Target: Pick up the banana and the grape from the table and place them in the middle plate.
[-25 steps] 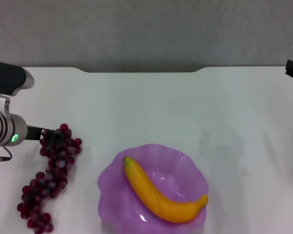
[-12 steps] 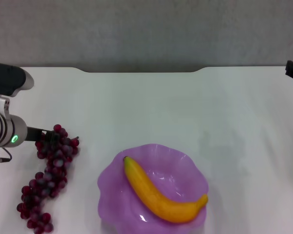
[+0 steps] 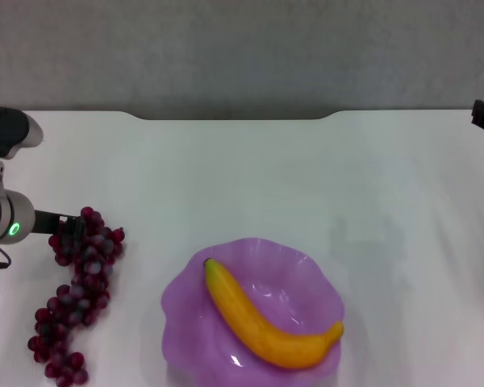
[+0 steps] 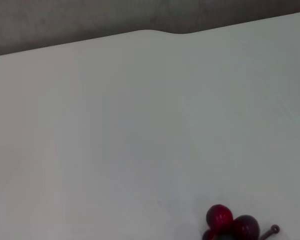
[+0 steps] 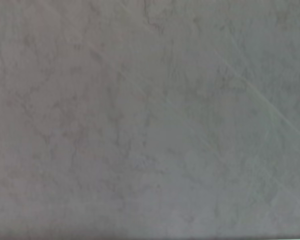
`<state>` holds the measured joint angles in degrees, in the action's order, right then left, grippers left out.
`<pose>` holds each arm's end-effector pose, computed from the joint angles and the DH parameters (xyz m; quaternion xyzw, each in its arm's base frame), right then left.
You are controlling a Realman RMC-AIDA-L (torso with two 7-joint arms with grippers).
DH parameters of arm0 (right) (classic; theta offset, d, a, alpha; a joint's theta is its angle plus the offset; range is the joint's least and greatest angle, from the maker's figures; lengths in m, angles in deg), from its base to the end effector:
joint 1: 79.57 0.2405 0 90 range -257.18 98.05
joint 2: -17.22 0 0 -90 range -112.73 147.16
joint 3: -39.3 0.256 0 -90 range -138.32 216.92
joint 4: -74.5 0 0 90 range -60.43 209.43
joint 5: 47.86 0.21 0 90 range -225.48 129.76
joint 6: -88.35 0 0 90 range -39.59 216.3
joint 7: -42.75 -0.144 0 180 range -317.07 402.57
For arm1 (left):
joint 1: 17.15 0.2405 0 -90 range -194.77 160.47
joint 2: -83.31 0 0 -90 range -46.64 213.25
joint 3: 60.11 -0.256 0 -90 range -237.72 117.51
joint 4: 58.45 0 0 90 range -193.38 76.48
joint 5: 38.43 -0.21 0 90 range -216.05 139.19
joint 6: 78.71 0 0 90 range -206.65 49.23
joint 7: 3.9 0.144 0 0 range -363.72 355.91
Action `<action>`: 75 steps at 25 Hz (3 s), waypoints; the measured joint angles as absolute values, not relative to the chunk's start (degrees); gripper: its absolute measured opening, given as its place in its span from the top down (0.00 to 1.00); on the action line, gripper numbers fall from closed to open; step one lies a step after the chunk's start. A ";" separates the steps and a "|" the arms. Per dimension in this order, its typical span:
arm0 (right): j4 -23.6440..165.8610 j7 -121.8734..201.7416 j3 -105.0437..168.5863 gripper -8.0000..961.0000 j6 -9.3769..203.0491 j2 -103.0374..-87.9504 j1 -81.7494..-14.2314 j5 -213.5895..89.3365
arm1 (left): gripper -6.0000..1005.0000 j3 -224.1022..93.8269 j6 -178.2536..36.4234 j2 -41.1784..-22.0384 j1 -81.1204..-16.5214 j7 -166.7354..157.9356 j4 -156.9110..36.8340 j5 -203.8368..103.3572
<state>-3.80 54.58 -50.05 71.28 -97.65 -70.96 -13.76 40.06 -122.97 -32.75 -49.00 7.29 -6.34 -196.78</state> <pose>0.2654 0.3776 0.0707 -0.7161 0.3848 0.1670 0.5579 -0.2952 0.4110 0.0085 -0.7609 -0.4804 0.0787 0.4291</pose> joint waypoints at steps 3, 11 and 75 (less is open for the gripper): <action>-3.80 54.56 -49.99 0.18 71.28 -97.65 -70.96 -13.76 | 0.62 40.04 -123.02 -32.74 -48.98 7.67 -6.33 -196.72; -3.80 54.54 -49.99 0.18 71.29 -97.65 -70.96 -13.76 | 0.67 40.00 -123.64 -32.80 -48.74 9.30 -5.80 -196.38; -4.17 54.96 -49.37 0.18 69.00 -97.65 -71.01 -13.99 | 0.74 35.45 -156.28 -33.01 -32.56 22.10 58.47 -166.49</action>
